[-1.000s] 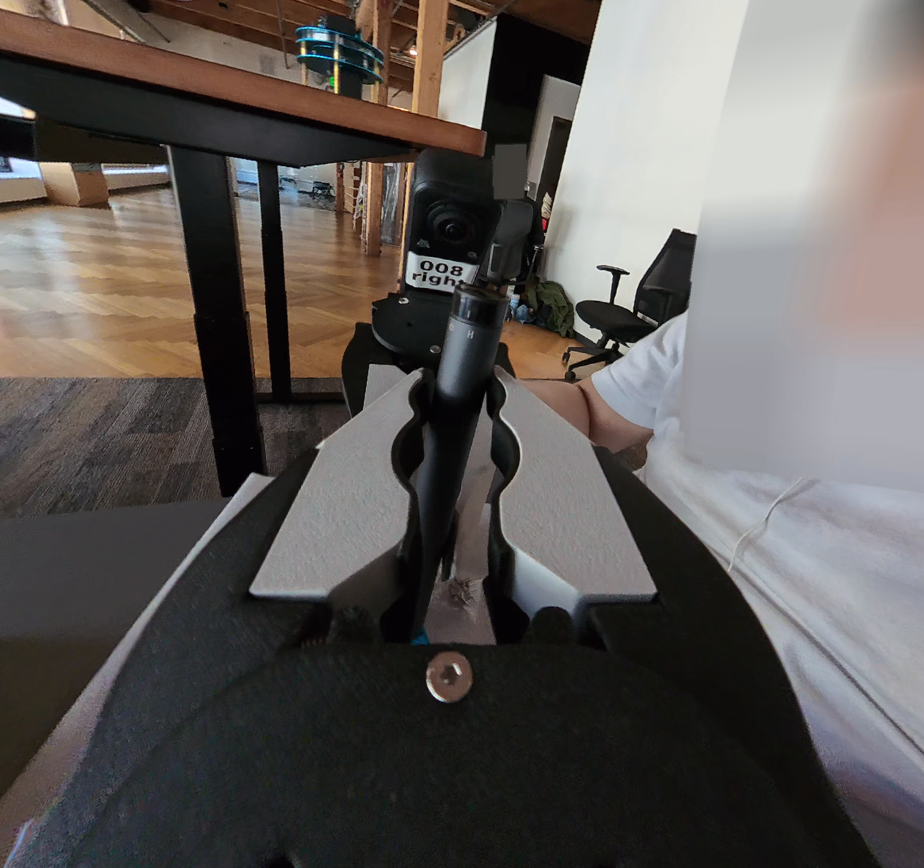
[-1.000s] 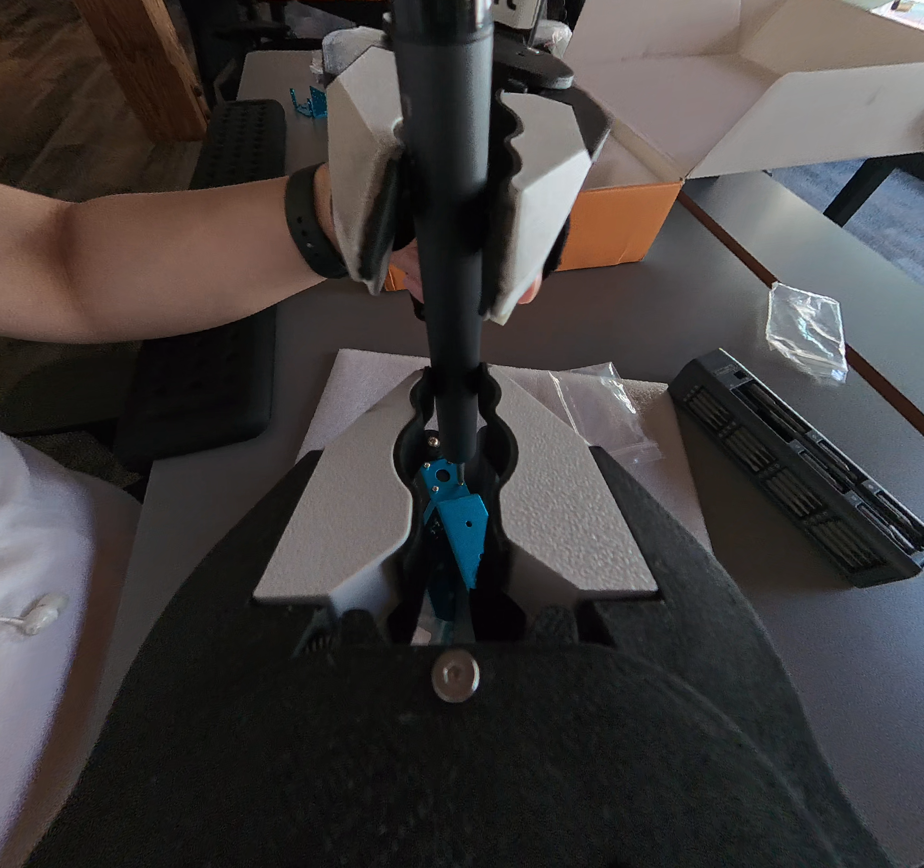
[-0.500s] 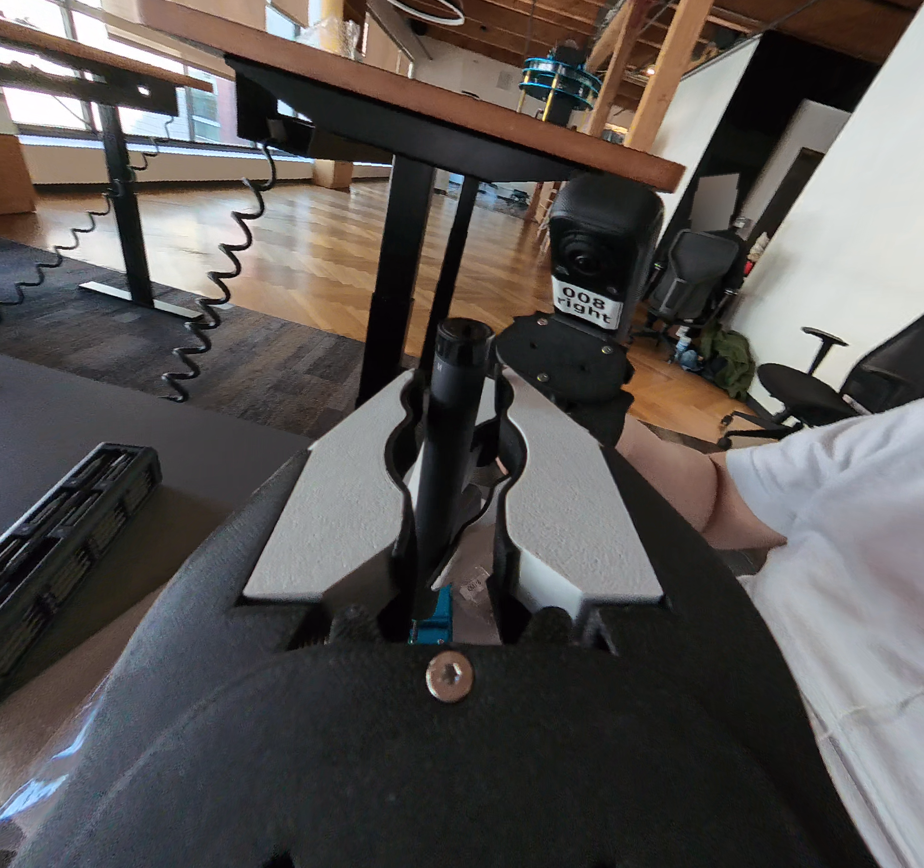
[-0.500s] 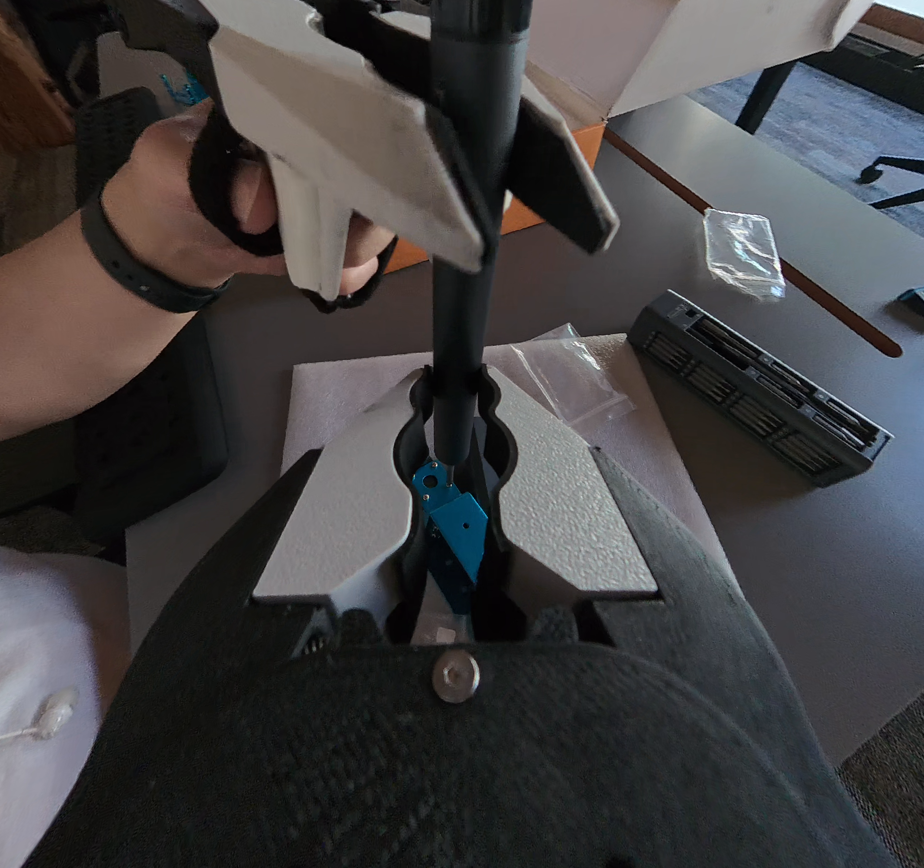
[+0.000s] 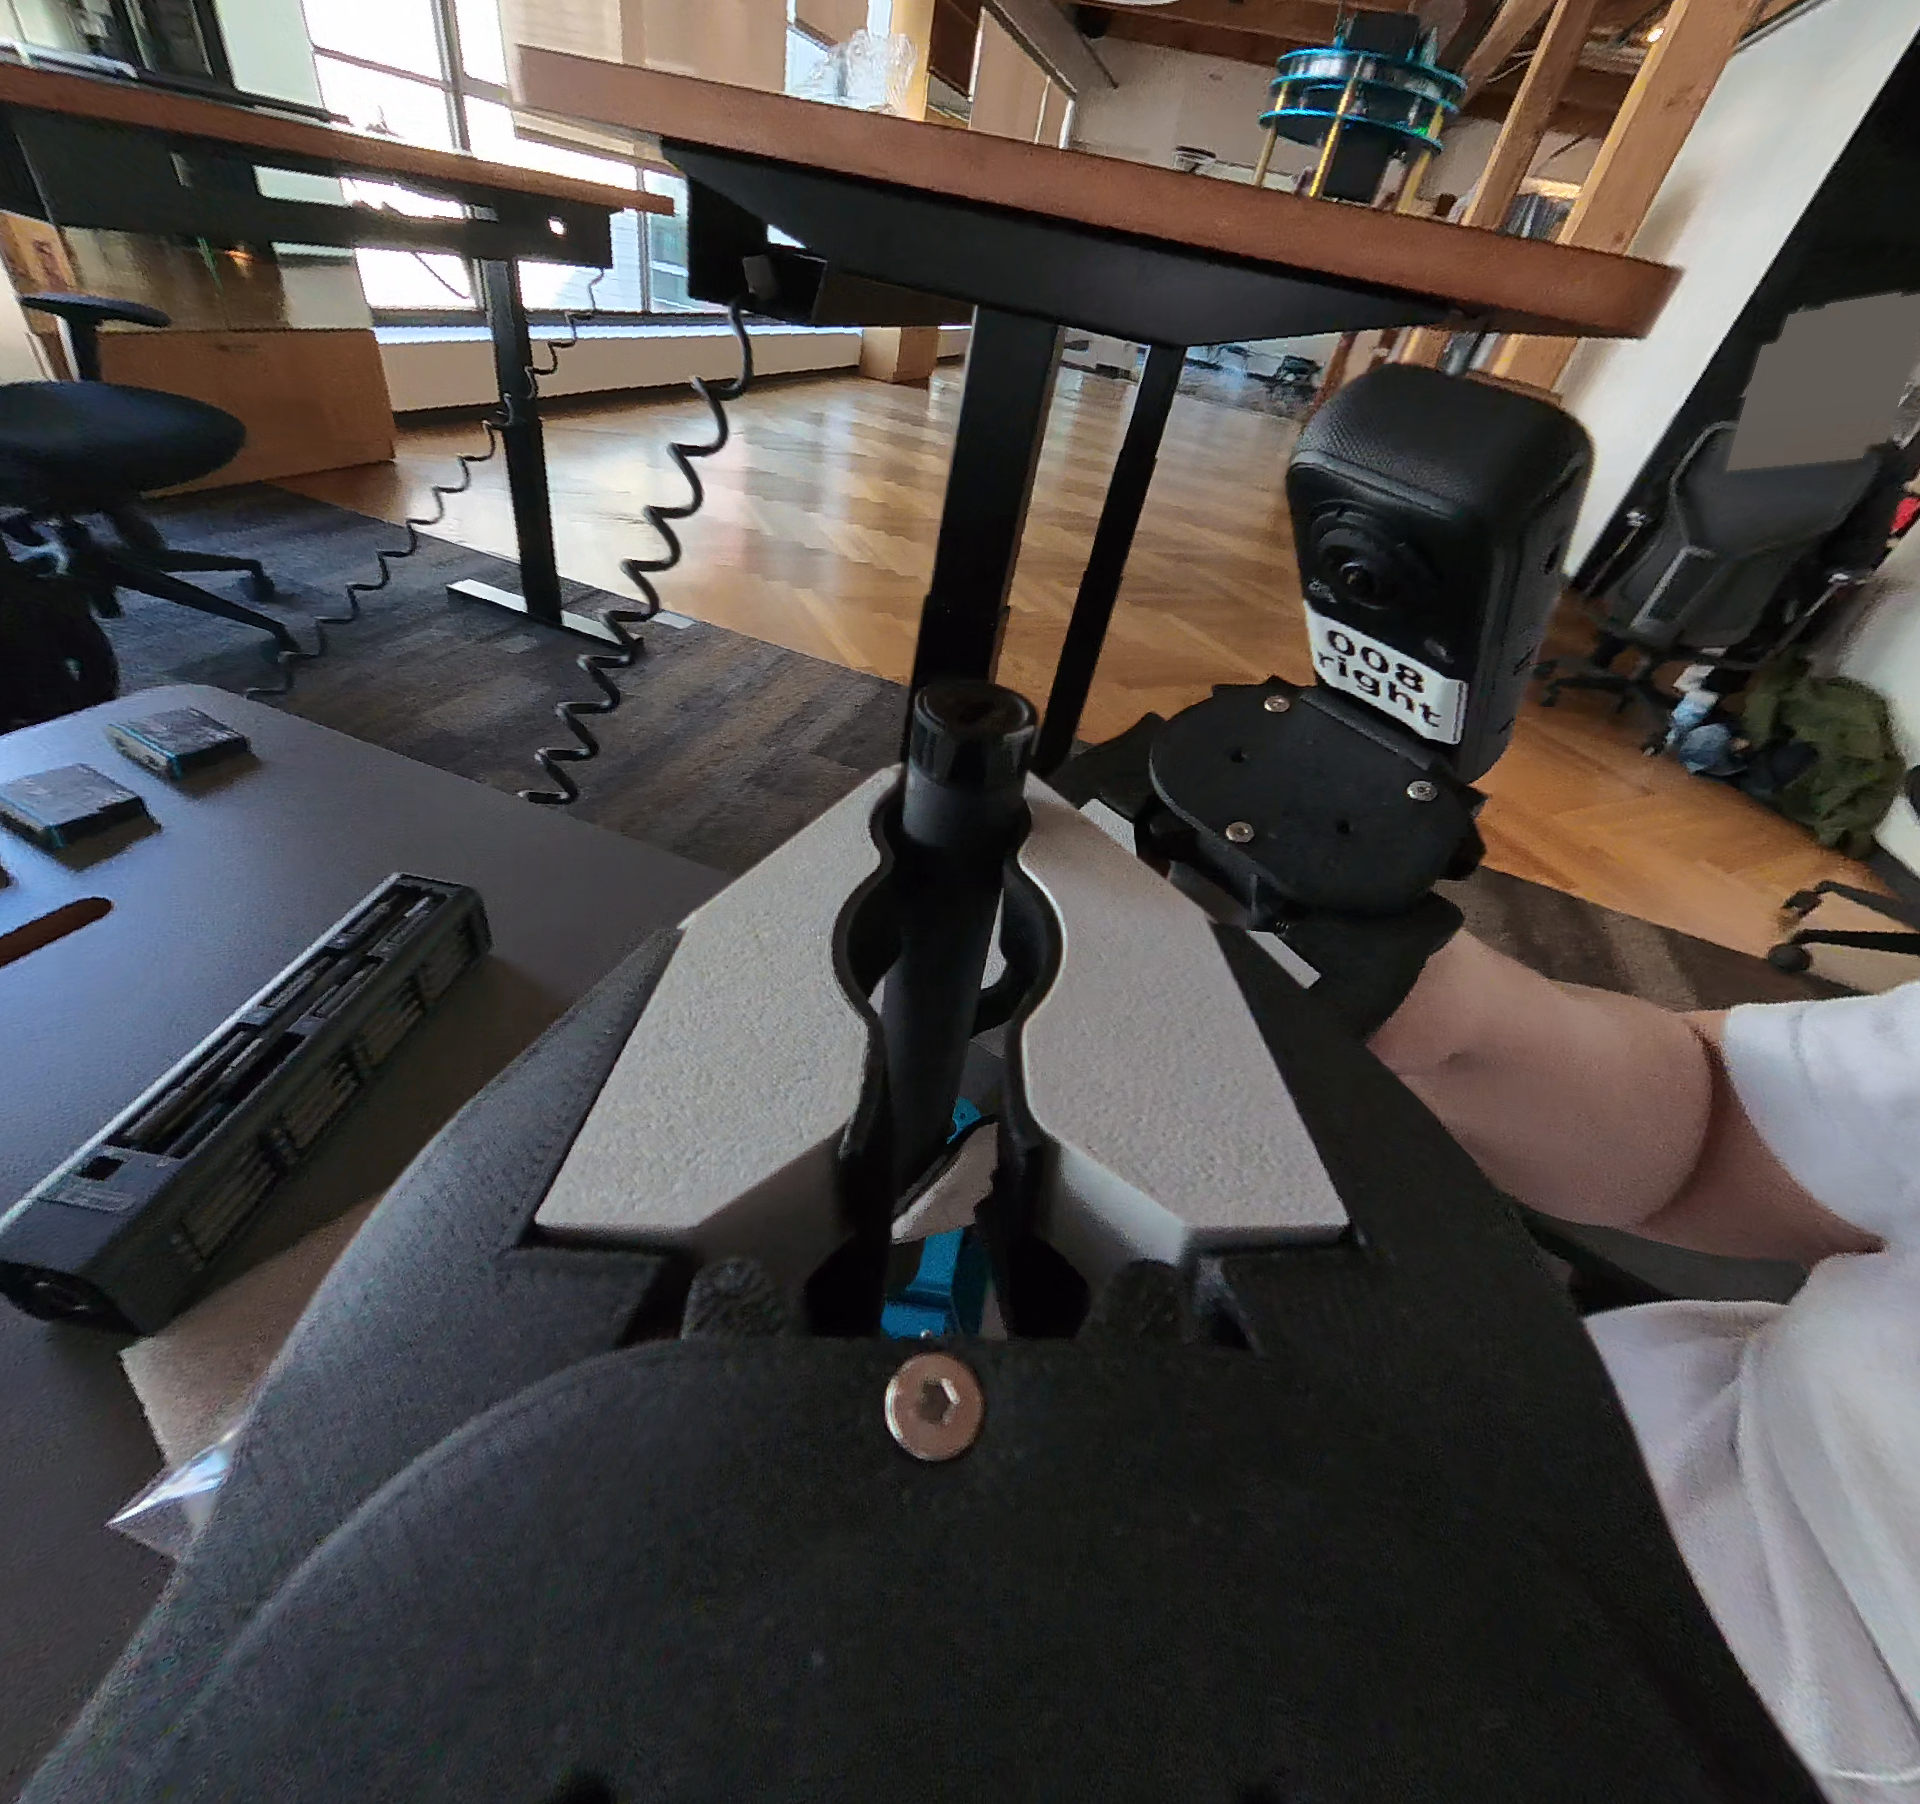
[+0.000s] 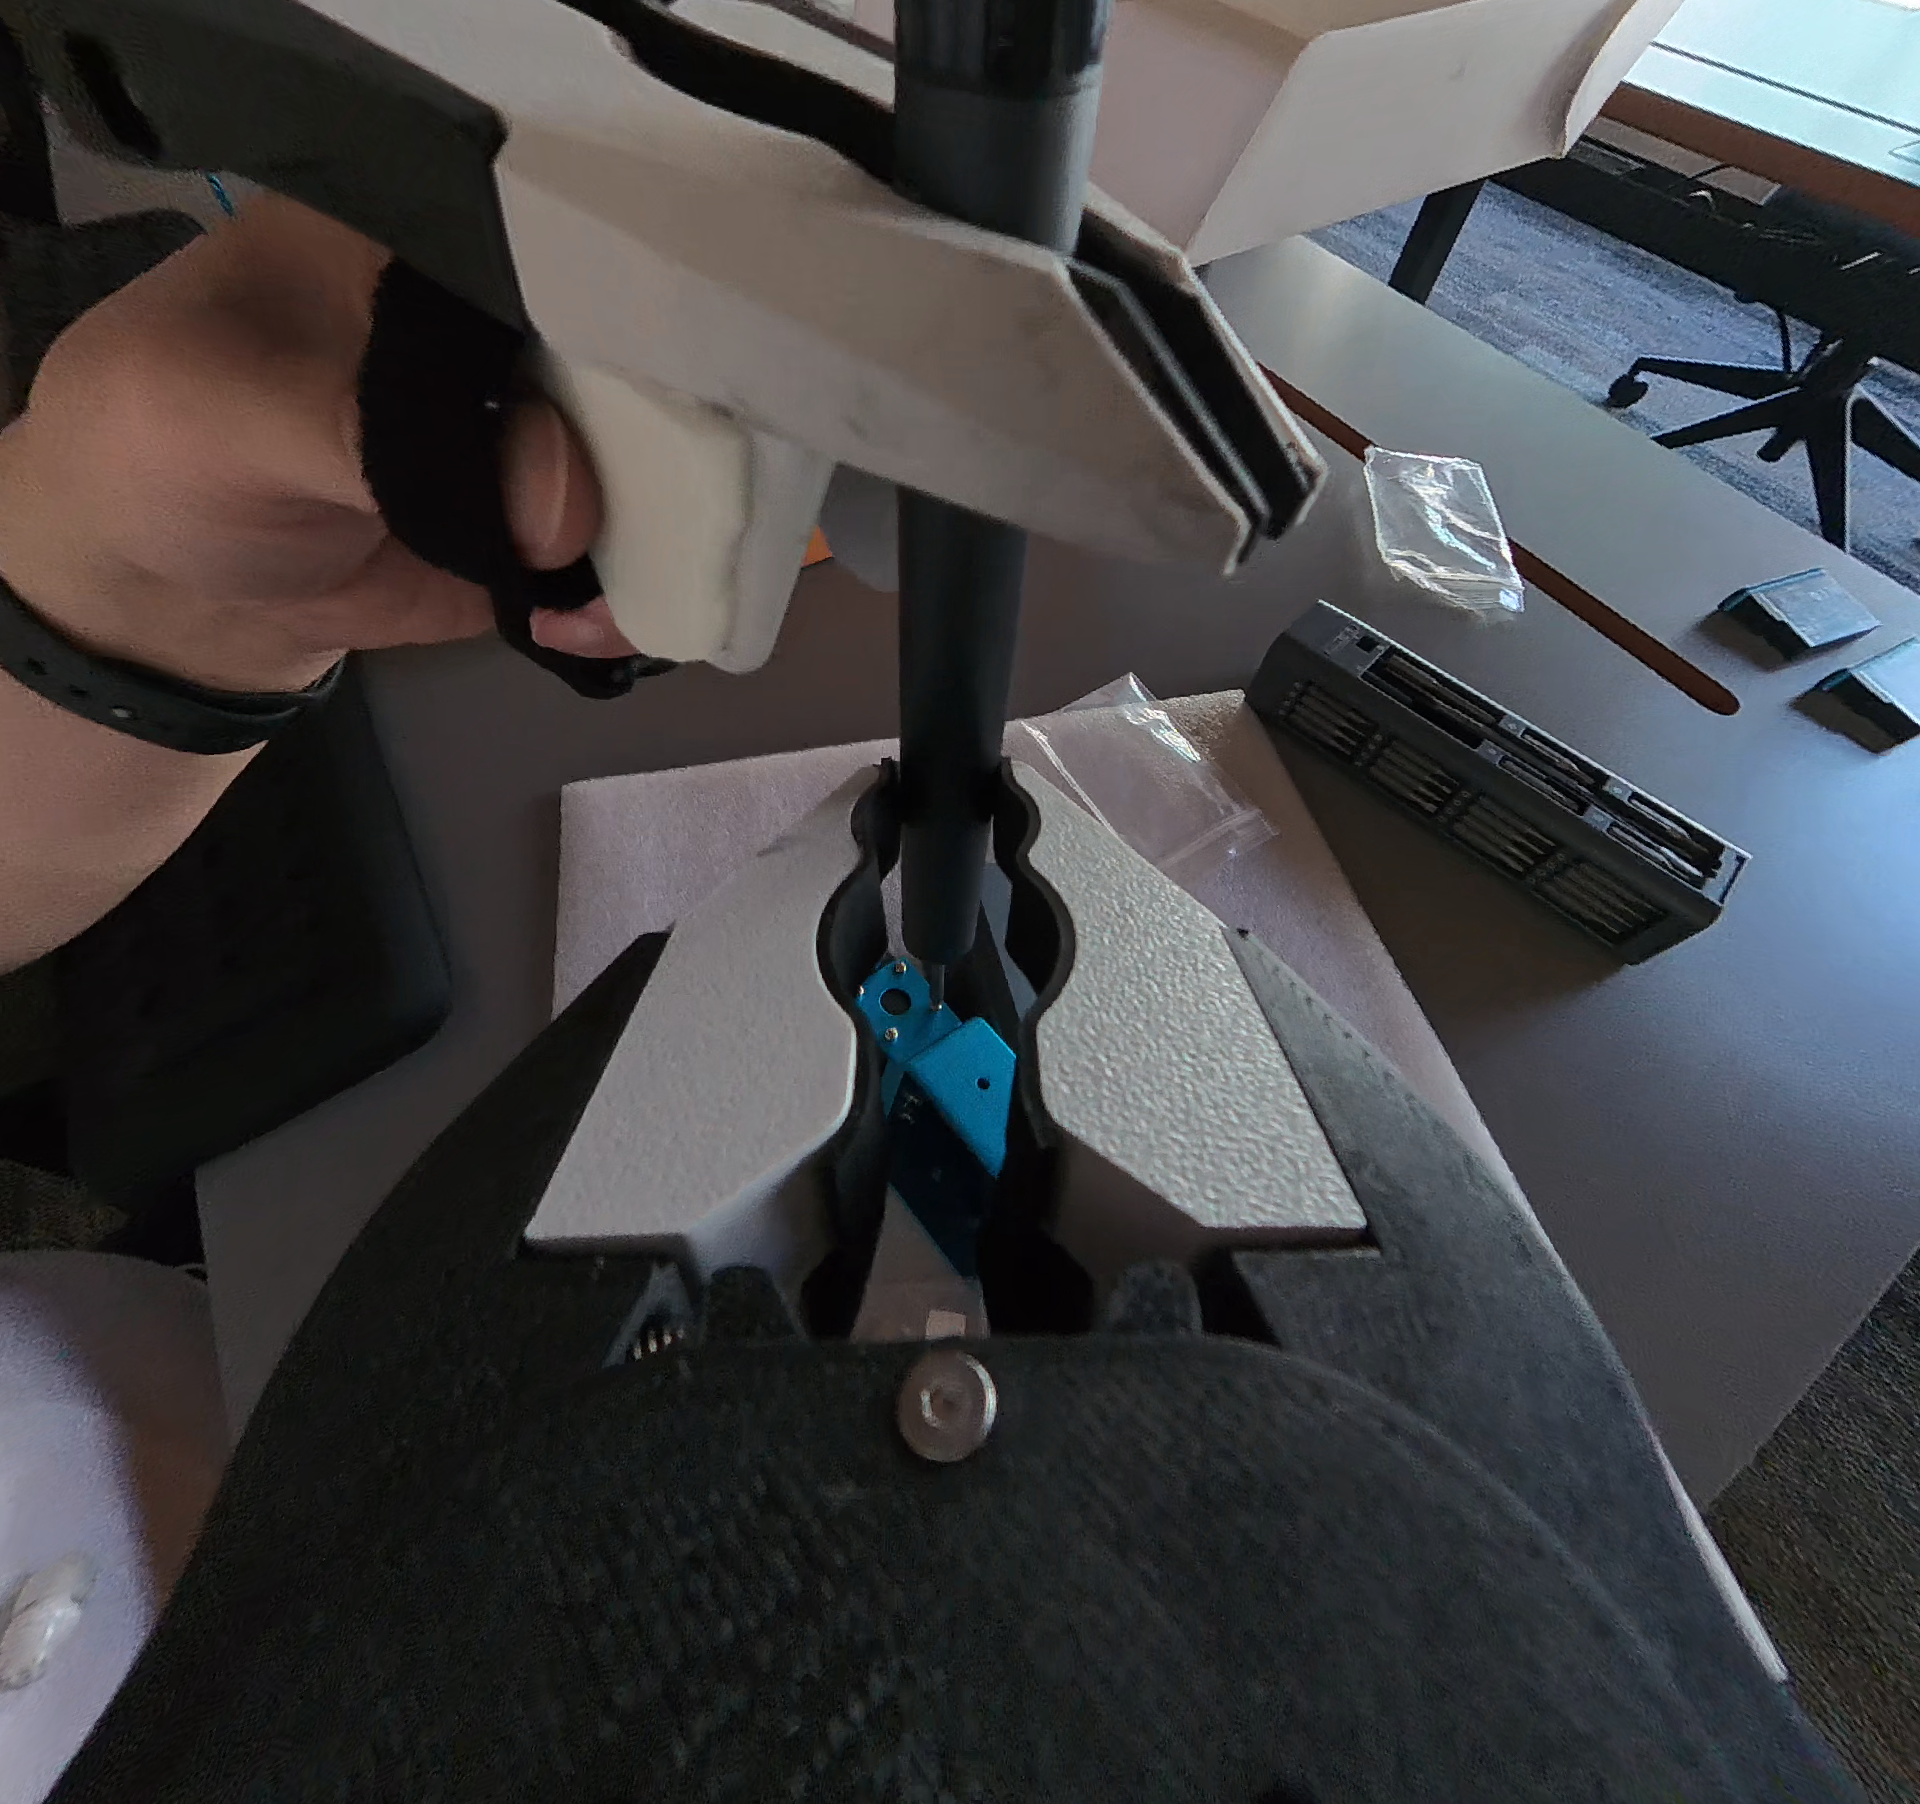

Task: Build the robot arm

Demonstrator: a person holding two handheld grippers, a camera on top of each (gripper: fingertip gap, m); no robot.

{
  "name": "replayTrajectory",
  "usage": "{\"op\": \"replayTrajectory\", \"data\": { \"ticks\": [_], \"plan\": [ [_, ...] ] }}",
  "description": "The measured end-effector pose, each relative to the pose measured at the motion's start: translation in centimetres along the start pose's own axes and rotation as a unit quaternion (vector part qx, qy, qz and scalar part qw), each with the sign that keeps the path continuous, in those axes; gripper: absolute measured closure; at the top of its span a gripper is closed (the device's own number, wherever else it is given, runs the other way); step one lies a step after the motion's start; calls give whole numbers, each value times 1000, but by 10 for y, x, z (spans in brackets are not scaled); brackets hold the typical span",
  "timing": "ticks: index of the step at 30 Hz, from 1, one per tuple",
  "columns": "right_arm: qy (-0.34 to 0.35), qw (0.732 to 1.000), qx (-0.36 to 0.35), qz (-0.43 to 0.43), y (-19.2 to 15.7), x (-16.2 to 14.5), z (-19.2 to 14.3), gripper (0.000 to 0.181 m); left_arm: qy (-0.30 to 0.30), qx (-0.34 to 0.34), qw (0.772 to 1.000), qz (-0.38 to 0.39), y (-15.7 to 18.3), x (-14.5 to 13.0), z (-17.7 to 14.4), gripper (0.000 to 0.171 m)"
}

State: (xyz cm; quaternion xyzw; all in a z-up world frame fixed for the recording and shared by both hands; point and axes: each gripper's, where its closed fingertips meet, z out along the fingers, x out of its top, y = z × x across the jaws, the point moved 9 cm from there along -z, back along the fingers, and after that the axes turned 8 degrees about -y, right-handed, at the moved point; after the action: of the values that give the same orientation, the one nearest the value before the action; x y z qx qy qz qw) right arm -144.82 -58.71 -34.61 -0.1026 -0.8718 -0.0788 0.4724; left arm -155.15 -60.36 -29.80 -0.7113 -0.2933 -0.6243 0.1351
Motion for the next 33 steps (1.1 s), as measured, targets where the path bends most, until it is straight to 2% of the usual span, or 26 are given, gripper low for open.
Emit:
{"op": "replayTrajectory", "data": {
  "ticks": [5,10,14,21,26,28,31,33],
  "plan": [
    [21,999,42,-7,4,-2,0,162,3,-70,996,-52,-16,1,-2,160],
    [39,997,49,-38,3,-5,0,162,8,-100,995,3,-13,0,-2,161],
    [57,994,83,-34,5,-8,1,163,-11,-144,989,38,-7,2,2,161],
    [81,991,99,-24,4,-11,5,163,-31,-289,956,48,-12,4,12,160],
    [76,995,47,-32,-3,-10,6,162,-8,-373,926,47,-20,1,14,159],
    [78,996,22,-34,-5,-10,6,163,-10,-376,926,39,-20,0,12,158],
    [82,996,4,-23,-6,-13,6,162,-41,-306,950,42,-15,-2,12,136],
    [82,996,-6,-21,-6,-14,6,163,-48,-271,961,42,-10,-1,9,135]
  ]
}}
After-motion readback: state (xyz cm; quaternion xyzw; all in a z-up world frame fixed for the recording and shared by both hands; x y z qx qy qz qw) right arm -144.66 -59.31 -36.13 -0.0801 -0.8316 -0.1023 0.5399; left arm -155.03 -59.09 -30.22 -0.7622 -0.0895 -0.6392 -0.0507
